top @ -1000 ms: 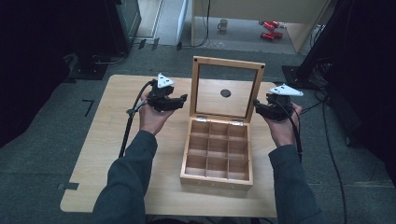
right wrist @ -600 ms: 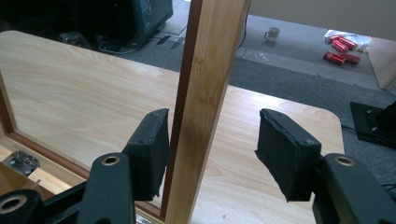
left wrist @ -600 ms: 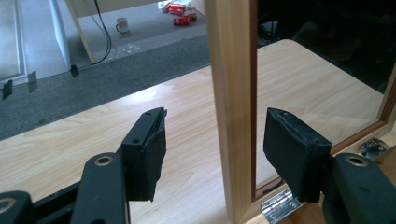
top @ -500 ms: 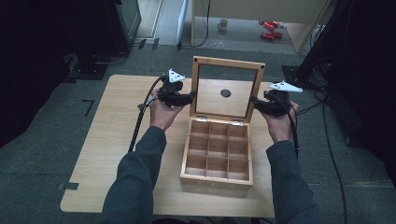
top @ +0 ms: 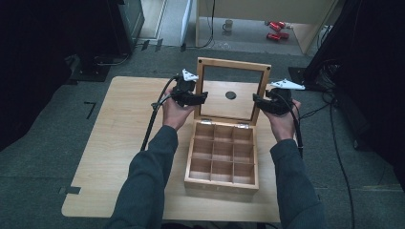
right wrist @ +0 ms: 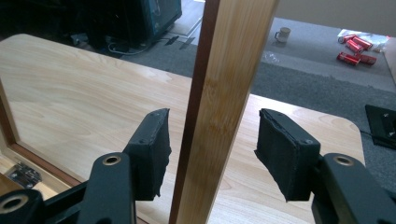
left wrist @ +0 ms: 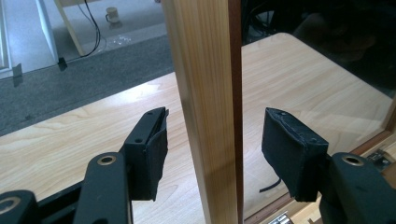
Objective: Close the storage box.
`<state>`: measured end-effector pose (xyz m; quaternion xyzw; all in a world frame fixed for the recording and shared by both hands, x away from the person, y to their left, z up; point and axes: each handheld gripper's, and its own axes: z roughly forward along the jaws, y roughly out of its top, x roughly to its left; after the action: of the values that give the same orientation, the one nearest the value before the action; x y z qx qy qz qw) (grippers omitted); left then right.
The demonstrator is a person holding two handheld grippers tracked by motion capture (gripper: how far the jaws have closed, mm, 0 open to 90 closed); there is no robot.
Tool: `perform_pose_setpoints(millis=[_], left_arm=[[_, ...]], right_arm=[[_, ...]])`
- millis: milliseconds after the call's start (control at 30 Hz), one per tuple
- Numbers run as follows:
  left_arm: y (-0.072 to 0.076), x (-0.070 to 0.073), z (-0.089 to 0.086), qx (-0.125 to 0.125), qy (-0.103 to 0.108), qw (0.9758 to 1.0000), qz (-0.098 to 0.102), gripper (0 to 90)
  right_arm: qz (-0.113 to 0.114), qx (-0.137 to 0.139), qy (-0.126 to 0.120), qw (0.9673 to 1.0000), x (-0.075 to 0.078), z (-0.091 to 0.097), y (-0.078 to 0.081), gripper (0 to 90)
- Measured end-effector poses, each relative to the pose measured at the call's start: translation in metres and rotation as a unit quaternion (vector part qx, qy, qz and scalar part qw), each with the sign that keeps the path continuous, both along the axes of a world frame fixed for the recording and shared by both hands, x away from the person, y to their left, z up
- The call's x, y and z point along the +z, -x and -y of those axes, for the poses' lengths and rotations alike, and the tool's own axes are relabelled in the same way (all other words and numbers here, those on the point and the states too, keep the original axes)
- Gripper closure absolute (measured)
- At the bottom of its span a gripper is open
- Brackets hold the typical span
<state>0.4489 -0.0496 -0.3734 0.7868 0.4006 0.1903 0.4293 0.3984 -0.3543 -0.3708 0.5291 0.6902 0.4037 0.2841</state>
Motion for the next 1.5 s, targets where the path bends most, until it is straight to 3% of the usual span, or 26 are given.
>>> perform_pose_setpoints(millis=[133, 433, 767, 833, 1000, 1267, 1500], left_arm=[[-0.003, -0.003, 0.002, -0.010, 0.018, 0.9998, -0.007, 43.5], [-0.001, 0.000, 0.002, -0.013, 0.027, 0.9995, -0.011, 47.5], [0.004, 0.003, 0.000, -0.019, 0.032, 0.9993, -0.011, 47.7], [0.007, 0.003, -0.001, -0.021, 0.036, 0.9991, -0.007, 47.8], [0.014, 0.003, -0.003, -0.023, 0.035, 0.9991, 0.003, 47.5], [0.030, 0.003, -0.005, -0.026, 0.028, 0.9988, 0.030, 48.7], [0.039, 0.002, -0.007, -0.029, 0.027, 0.9983, 0.042, 50.0]], right_arm=[[0.000, 0.006, 0.003, 1.0000, -0.002, 0.000, -0.002, 45.2], [0.009, 0.028, -0.018, 0.9994, 0.000, 0.000, -0.003, 50.6], [0.011, 0.028, -0.007, 0.9995, 0.004, -0.002, 0.003, 51.5], [0.013, 0.026, -0.011, 0.9995, 0.006, -0.004, 0.007, 51.0], [0.018, 0.026, 0.016, 0.9994, 0.011, -0.008, 0.015, 50.6], [0.033, 0.026, 0.033, 0.9986, 0.016, -0.013, 0.030, 50.2], [0.045, 0.022, 0.021, 0.9985, 0.015, -0.013, 0.041, 50.7]])
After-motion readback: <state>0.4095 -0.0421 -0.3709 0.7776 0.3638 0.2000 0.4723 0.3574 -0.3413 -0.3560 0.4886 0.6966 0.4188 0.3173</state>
